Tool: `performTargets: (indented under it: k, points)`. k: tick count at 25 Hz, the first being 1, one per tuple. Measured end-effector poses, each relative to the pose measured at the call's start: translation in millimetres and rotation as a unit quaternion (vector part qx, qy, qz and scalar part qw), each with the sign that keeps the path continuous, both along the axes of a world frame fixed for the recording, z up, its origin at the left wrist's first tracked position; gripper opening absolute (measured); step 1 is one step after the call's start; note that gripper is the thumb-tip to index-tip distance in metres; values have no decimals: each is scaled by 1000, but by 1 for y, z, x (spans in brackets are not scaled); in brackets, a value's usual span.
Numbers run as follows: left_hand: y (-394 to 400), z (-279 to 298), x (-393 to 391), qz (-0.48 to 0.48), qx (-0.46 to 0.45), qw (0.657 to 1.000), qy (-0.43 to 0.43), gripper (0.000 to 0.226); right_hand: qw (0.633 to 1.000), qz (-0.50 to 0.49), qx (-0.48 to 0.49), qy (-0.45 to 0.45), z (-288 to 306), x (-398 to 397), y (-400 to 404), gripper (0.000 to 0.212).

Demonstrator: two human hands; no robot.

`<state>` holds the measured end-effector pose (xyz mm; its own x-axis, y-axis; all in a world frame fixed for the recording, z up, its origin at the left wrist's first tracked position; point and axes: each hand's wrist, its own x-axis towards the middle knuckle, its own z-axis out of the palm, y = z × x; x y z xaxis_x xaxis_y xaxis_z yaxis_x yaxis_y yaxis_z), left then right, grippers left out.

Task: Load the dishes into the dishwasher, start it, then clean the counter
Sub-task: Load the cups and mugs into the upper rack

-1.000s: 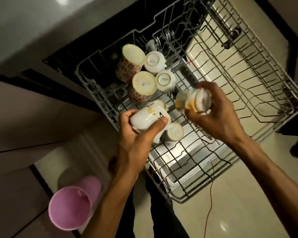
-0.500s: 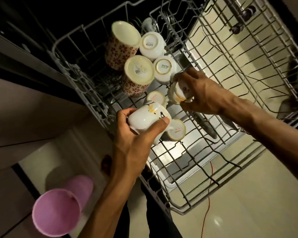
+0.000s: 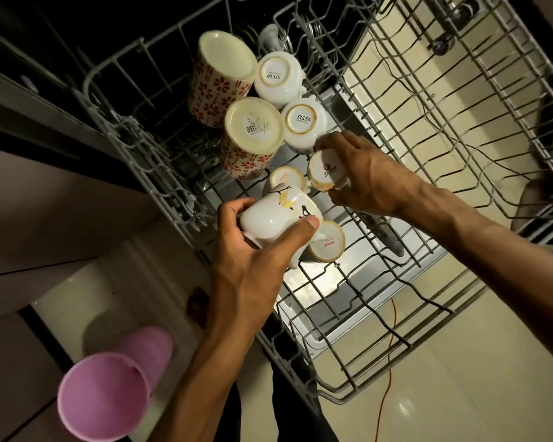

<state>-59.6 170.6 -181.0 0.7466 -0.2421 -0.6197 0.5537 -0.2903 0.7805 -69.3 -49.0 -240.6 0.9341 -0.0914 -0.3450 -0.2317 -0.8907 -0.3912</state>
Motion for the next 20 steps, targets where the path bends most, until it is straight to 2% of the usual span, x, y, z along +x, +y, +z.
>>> performTargets:
  k: [6,9,11,13,15,16,18,20]
  points:
    - [-2,0,-6,-14,-10,1000,6,66,1000,-11,-7,-11,-5,-9,3,83]
    - [-5,0,-8,-18,-12,1000,20,65,993,-106,30,-48,15,-30,12,76]
    - [-7,-2,-11,-21,-10,999,35,67,955,-242,143,-93,40,-54,29,55]
    - [-13,-4,-16,-21,-9,998,57,71,884,-350,292,-103,63,-80,54,40]
    - [-22,-7,-22,-29,-3,996,81,74,817,-404,400,-99,77,-102,82,46]
    - [-27,-7,-25,-36,0,995,98,73,797,-414,428,-101,79,-111,95,53]
    - [-37,-7,-33,-50,-4,987,153,64,793,-426,423,-105,76,-121,114,72]
    - [-45,-6,-42,-71,-10,976,208,53,824,-434,350,-100,70,-124,117,88]
